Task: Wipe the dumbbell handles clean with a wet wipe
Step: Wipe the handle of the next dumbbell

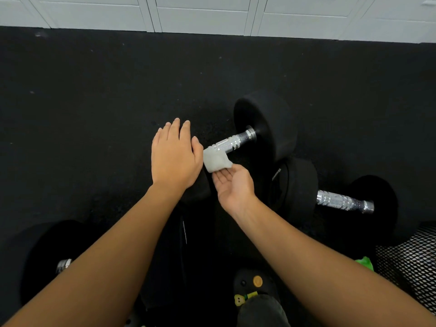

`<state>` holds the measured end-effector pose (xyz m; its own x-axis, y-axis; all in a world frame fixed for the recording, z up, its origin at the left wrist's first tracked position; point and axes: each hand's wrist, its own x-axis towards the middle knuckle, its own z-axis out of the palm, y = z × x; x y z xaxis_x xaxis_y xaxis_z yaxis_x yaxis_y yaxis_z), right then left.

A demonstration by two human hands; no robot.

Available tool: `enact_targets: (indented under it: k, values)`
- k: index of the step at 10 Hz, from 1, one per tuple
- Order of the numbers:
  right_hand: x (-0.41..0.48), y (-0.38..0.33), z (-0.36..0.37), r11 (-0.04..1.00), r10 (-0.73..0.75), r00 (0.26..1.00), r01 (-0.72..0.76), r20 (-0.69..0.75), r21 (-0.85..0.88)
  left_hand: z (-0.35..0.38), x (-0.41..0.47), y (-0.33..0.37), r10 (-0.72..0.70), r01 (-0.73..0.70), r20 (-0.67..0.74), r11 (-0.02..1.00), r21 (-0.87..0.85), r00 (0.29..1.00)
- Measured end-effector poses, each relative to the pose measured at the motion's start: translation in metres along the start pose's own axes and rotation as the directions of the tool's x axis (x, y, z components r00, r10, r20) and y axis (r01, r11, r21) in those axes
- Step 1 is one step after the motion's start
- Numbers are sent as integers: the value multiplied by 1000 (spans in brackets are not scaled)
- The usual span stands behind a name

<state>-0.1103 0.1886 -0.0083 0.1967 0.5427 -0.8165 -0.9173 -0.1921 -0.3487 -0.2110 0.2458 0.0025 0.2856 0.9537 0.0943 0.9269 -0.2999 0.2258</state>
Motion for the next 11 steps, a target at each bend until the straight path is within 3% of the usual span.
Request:
enact_targets:
  k: [1,4,7,11]
  values:
    - [8,-1,4,998,51,995,-54,88,24,0,0,0,-1,1,1,1000,1,1000]
    - [26,-4,25,980,150,974,-170,171,105,1,1,-1,-1,0,-17,1000,-12,1000]
    - [26,1,35,968,102,979,-139,178,210,2,1,-2,6,-7,-23,1000,-20,1000]
    - [25,-5,30,963,147,962,-192,230,190,3,1,-1,0,-1,-41,1000,-27,999]
